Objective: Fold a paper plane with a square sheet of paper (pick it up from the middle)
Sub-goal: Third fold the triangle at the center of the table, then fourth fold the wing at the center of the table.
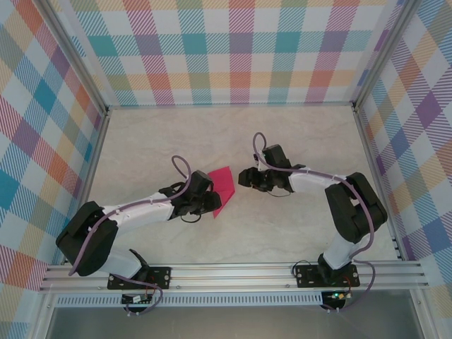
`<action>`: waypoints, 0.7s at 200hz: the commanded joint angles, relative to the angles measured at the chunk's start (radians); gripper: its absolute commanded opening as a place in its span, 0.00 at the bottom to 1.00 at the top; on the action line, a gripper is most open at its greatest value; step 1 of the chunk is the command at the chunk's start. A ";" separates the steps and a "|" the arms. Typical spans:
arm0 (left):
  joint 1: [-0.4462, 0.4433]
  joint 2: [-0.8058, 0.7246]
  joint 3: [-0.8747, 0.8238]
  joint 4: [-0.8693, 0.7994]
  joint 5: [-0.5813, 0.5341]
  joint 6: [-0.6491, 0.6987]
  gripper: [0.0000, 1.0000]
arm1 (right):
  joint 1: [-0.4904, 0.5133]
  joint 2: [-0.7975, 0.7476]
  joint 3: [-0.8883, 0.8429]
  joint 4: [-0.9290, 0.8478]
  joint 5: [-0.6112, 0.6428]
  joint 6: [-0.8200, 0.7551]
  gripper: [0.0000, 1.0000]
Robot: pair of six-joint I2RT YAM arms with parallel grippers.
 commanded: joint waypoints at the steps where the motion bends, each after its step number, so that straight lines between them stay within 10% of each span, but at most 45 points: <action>1: 0.013 0.030 0.029 0.023 -0.070 0.013 0.43 | 0.003 0.013 -0.025 0.083 -0.107 0.056 0.54; 140: 0.051 0.123 0.034 0.053 -0.092 0.012 0.37 | 0.066 0.170 0.074 0.115 -0.236 0.041 0.47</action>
